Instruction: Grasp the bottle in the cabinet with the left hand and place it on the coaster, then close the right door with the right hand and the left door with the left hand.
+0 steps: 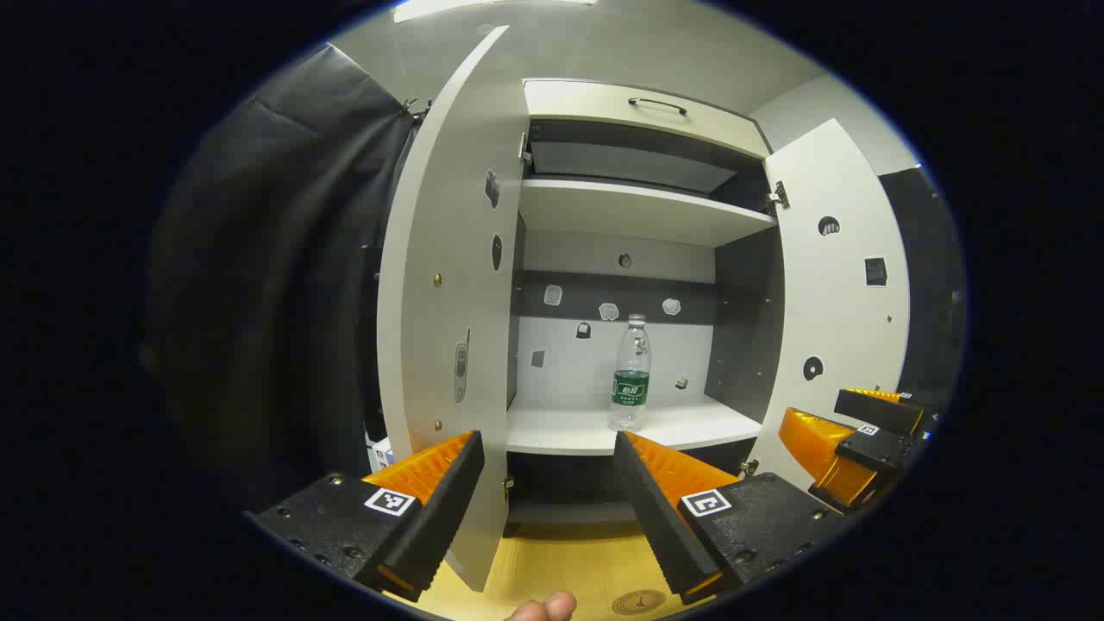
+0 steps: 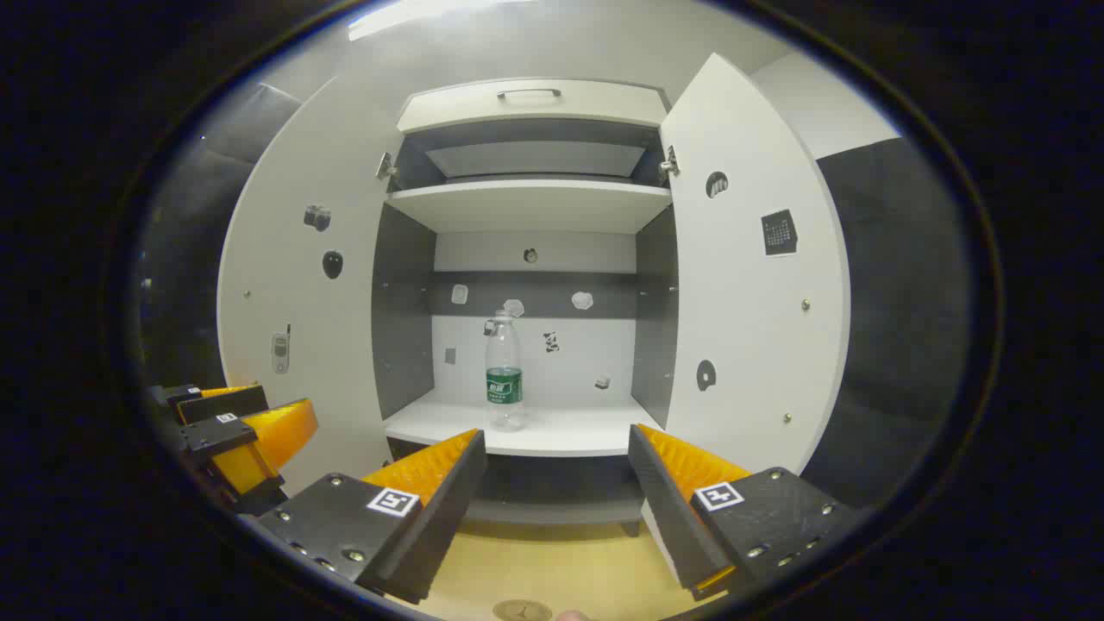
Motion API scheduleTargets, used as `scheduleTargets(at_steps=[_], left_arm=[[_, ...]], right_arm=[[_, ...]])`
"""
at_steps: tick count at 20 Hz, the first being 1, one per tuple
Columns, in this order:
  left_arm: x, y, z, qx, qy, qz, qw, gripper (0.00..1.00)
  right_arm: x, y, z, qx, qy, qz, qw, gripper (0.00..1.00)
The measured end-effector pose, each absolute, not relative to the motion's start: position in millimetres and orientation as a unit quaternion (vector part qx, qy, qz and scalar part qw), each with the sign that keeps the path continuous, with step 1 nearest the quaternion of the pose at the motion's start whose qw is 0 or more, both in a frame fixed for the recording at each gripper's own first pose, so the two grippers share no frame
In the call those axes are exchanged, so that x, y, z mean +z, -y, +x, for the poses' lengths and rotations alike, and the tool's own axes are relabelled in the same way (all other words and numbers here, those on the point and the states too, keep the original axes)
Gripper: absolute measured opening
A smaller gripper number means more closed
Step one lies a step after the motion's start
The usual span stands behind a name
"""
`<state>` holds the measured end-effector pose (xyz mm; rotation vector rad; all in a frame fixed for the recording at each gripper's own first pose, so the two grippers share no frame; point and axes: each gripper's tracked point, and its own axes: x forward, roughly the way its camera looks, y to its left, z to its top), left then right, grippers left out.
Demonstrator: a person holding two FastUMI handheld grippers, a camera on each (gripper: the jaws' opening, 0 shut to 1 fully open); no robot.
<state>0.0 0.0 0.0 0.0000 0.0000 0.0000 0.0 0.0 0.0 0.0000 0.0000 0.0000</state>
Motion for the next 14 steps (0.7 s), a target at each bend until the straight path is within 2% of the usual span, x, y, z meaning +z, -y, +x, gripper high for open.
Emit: scheduleTargets(at_steps=[2, 14], left_arm=[[-0.7, -2.1, -0.2, 0.003, 0.000, 0.006, 1.000, 0.96], [-4.3, 0.6, -4.3, 0.004, -0.004, 0.010, 1.000, 0.96]], right_arm=[[0.0, 1.8, 0.3, 0.000, 0.000, 0.000, 1.000, 1.00], [-0.3, 4.9, -2.4, 0.008, -0.004, 0.006, 1.000, 1.00]])
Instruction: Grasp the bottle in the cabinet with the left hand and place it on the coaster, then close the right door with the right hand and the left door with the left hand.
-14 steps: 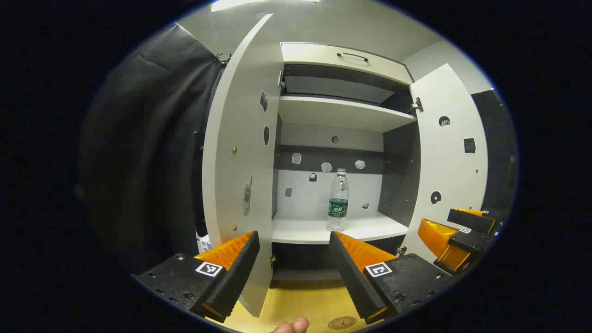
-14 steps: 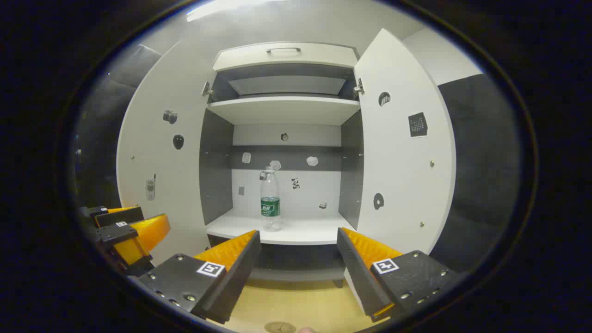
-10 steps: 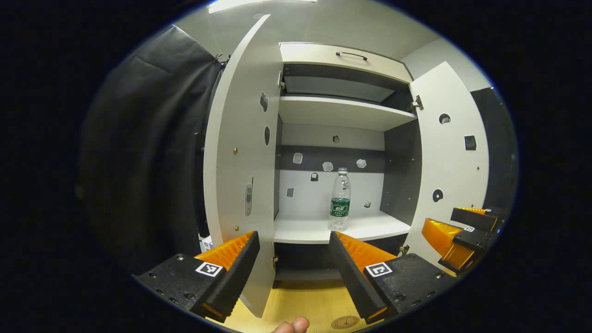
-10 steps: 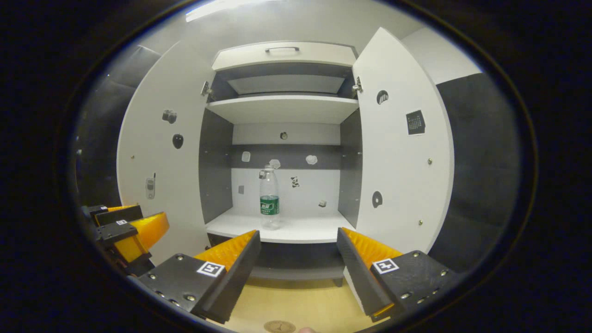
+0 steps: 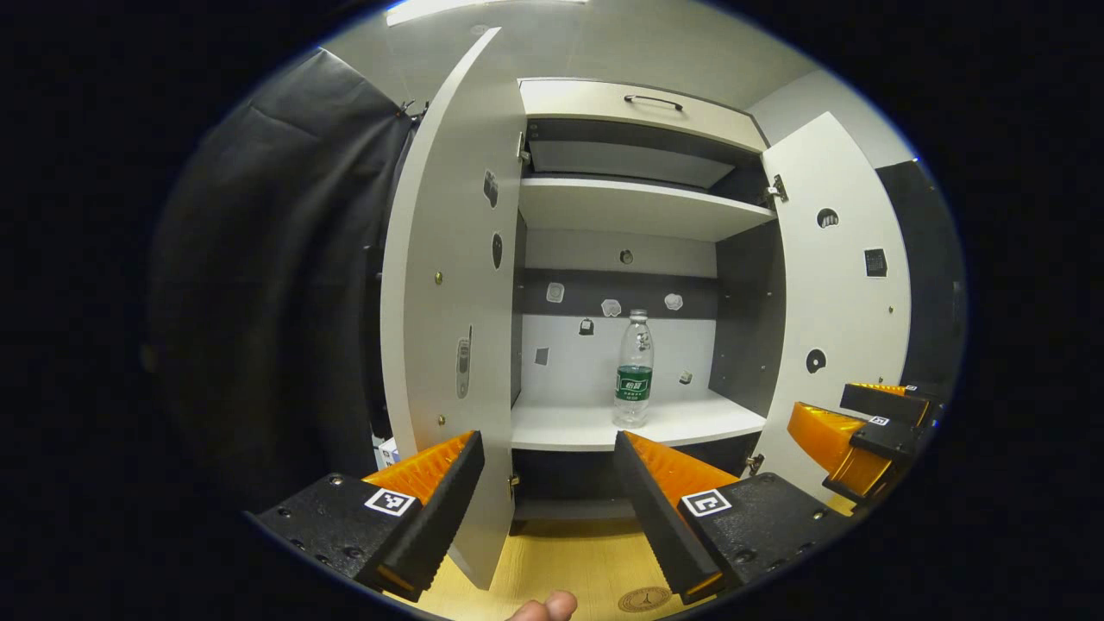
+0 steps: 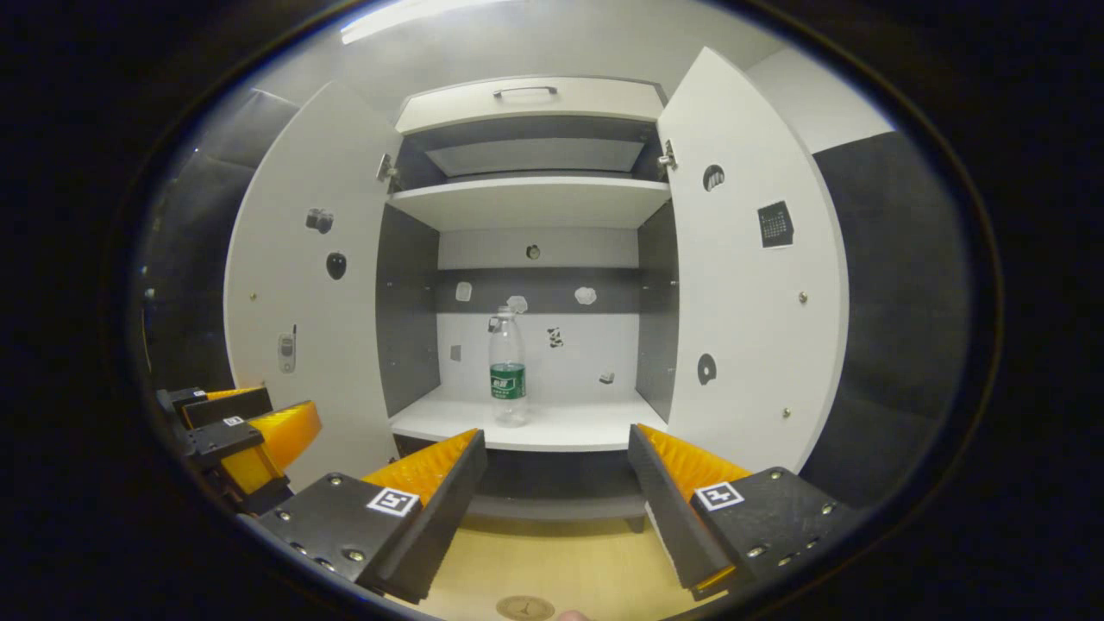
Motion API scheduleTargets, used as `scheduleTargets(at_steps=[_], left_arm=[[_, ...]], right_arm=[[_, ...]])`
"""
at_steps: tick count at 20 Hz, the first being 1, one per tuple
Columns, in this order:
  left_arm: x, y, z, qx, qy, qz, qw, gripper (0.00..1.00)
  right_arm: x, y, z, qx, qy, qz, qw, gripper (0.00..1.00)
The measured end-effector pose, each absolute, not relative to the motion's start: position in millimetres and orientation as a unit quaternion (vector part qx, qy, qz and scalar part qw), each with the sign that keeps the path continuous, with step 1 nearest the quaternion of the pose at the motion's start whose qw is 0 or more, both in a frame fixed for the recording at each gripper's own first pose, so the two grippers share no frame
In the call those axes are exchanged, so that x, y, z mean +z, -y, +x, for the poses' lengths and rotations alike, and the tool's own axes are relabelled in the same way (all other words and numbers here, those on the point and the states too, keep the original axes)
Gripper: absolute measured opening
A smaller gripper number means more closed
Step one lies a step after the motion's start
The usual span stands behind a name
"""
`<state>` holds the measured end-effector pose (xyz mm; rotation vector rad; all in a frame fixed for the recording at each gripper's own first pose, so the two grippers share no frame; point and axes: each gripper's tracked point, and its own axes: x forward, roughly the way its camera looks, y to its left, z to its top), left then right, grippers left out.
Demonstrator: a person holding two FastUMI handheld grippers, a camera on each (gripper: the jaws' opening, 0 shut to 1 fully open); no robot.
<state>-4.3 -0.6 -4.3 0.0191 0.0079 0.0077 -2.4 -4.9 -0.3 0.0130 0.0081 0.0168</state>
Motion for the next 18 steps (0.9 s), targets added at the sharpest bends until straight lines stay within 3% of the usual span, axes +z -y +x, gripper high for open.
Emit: scheduleTargets(at_steps=[6, 7, 9, 18], left_arm=[[-6.9, 0.6, -3.1, 0.007, -0.007, 0.009, 1.000, 0.96], [-6.8, 0.5, -2.0, 0.007, -0.006, 0.009, 1.000, 1.00], [-7.4, -0.4, -0.3, 0.009, -0.007, 0.011, 1.000, 0.96], [-1.9, 18.5, 26.2, -0.004, -0.001, 0.017, 1.000, 0.96]], right_arm=[[-1.0, 7.2, -1.7, 0.004, -0.004, 0.007, 1.000, 1.00], [-1.9, 7.4, -1.1, 0.004, -0.005, 0.008, 1.000, 1.00], [-1.8, 9.9, -0.6, 0.002, -0.005, 0.009, 1.000, 1.00], [-4.7, 17.5, 6.9, 0.002, -0.010, 0.014, 1.000, 1.00]])
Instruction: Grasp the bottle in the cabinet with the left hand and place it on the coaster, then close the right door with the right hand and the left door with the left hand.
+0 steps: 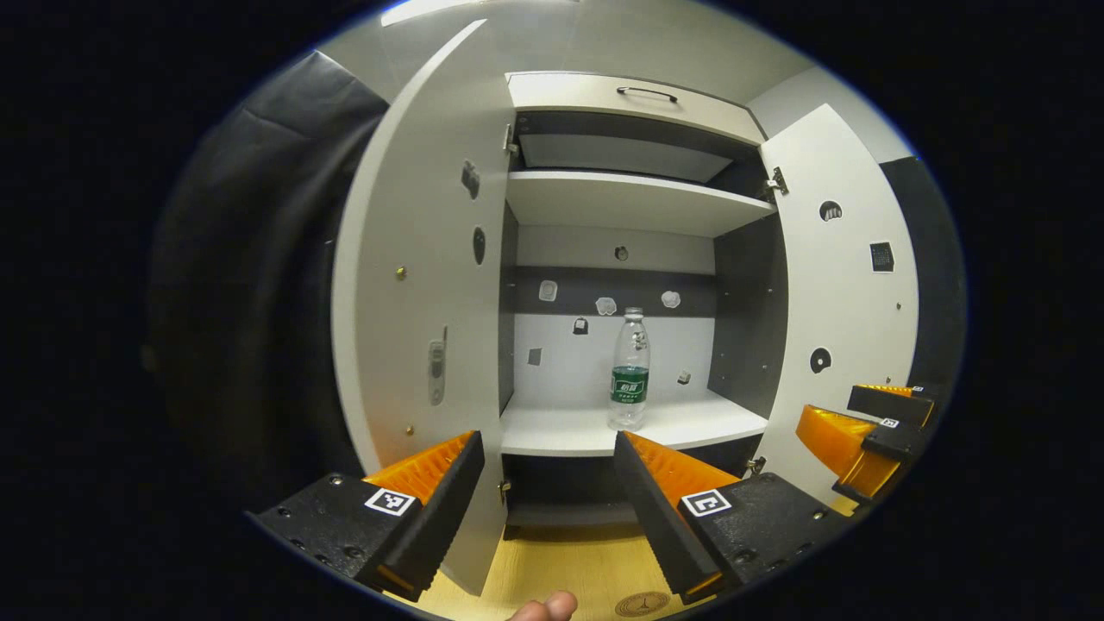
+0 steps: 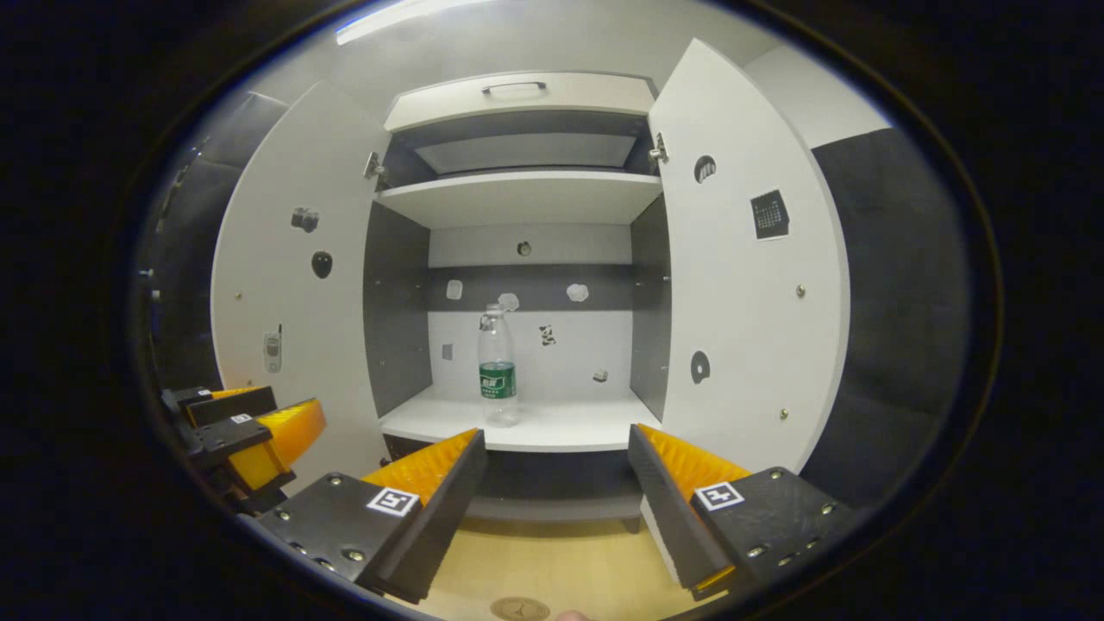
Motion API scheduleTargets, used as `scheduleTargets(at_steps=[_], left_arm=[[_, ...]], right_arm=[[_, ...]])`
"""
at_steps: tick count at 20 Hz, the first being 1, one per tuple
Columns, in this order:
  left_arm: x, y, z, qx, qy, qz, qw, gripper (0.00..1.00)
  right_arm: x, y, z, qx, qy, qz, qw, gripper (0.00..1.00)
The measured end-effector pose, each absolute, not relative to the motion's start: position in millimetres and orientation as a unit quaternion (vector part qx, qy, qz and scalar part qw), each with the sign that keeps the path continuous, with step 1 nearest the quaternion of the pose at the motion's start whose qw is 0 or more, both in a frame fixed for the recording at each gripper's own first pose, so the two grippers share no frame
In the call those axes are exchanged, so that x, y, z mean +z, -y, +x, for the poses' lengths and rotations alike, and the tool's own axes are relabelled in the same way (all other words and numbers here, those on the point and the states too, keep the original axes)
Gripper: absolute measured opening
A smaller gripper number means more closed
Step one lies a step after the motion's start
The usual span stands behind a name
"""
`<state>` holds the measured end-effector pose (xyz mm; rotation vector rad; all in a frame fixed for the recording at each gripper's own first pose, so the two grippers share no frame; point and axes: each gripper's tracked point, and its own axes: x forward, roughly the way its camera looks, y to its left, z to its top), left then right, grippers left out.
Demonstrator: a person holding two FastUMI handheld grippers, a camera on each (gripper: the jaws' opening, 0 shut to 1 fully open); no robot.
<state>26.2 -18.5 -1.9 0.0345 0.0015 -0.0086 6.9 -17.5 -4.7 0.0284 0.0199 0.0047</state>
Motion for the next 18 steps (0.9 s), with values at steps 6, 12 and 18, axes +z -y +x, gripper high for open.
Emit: scheduleTargets(at_steps=[6, 12, 18], left_arm=[[-0.7, 66.3, 86.9, -0.051, 0.002, 0.029, 0.998, 0.96], [-3.6, 103.6, 155.7, -0.076, 0.006, 0.039, 0.996, 0.96], [-5.8, 122.6, 230.2, -0.085, 0.002, 0.034, 0.996, 0.96]], right_arm=[[-15.4, 32.0, 7.7, -0.005, -0.023, 0.000, 1.000, 1.00], [-38.4, 64.6, 11.8, -0.032, -0.048, -0.024, 0.998, 1.00], [-48.6, 92.3, 18.6, -0.060, -0.068, -0.023, 0.996, 1.00]])
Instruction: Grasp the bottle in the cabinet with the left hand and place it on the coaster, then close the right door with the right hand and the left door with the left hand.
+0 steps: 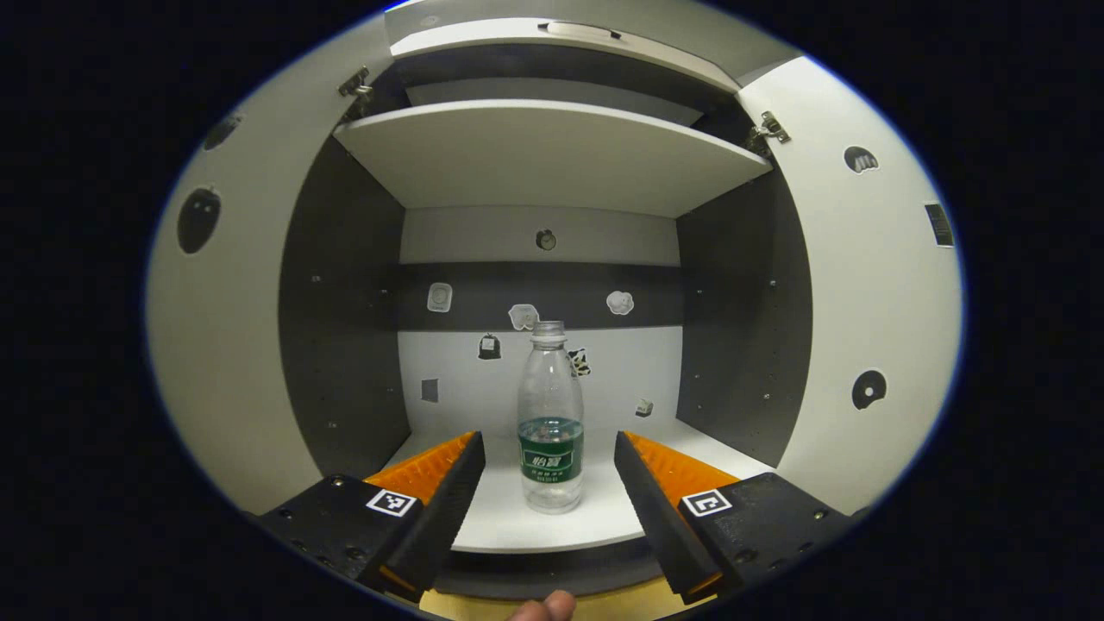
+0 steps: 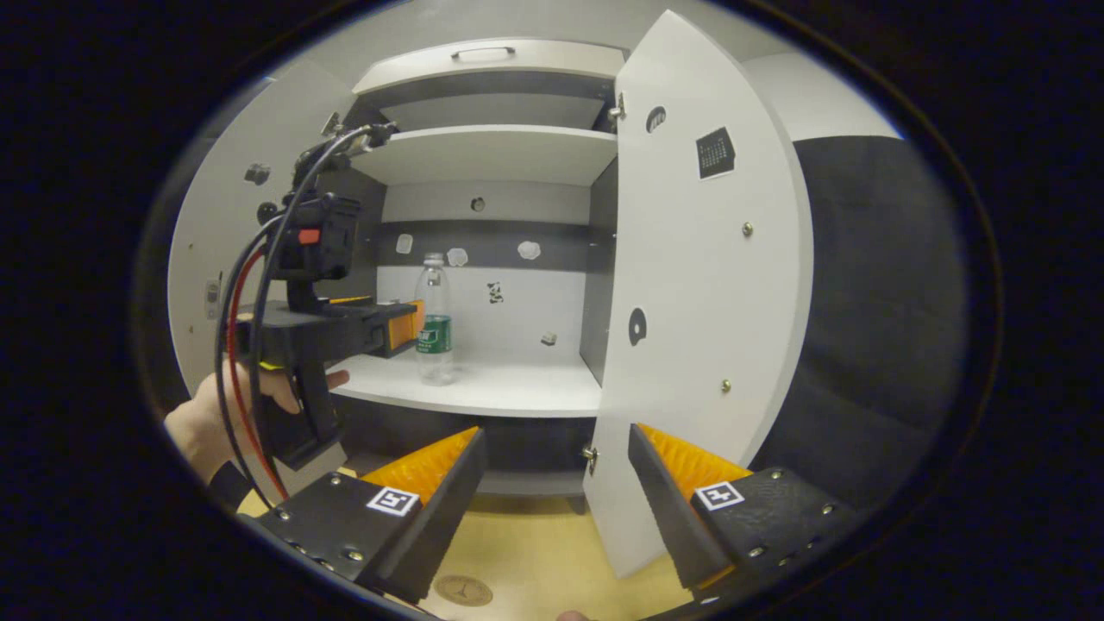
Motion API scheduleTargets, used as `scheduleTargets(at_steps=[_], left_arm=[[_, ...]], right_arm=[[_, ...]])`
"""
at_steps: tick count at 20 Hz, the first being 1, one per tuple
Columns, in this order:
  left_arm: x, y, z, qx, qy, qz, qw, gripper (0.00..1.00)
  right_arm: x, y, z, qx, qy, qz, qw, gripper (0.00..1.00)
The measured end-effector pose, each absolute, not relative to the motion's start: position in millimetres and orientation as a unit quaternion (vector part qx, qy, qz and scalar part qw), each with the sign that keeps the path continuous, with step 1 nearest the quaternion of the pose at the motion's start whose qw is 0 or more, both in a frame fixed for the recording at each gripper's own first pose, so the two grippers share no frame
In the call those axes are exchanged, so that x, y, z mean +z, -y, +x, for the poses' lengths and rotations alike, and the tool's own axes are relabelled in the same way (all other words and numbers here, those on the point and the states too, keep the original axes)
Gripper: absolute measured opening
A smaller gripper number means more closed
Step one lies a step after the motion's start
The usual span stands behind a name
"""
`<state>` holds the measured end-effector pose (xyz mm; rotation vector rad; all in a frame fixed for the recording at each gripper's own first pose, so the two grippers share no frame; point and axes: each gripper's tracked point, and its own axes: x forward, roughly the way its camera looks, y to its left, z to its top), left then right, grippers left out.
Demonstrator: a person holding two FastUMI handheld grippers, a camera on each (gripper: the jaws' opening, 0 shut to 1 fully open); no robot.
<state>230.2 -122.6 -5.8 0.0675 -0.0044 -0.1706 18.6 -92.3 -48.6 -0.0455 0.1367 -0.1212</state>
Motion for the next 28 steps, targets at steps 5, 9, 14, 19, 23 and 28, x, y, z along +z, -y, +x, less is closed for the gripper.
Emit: scheduleTargets(at_steps=[5, 9, 14, 19, 23, 28], left_arm=[[-14.6, 128.6, 286.0, -0.084, -0.012, 0.024, 0.996, 0.96], [-23.1, 126.6, 314.2, -0.075, -0.023, 0.015, 0.997, 0.96], [-31.8, 129.5, 324.7, -0.076, -0.035, 0.012, 0.996, 0.96], [-29.8, 129.3, 318.3, -0.076, -0.039, 0.023, 0.996, 0.82], [-12.3, 129.3, 282.3, -0.075, -0.016, 0.025, 0.997, 0.82], [-11.3, 127.4, 222.4, -0.075, -0.004, 0.020, 0.997, 0.82]], right_arm=[[-59.0, 102.9, 23.3, -0.075, -0.086, -0.022, 0.993, 1.00], [-61.1, 107.5, 24.6, -0.080, -0.093, -0.026, 0.992, 1.00], [-62.2, 107.0, 28.2, -0.075, -0.097, -0.027, 0.992, 1.00], [-67.4, 102.7, 25.7, -0.063, -0.101, -0.019, 0.993, 1.00], [-70.1, 101.8, 19.8, -0.051, -0.104, -0.015, 0.993, 1.00], [-75.1, 110.8, 3.9, -0.049, -0.107, -0.005, 0.993, 1.00]])
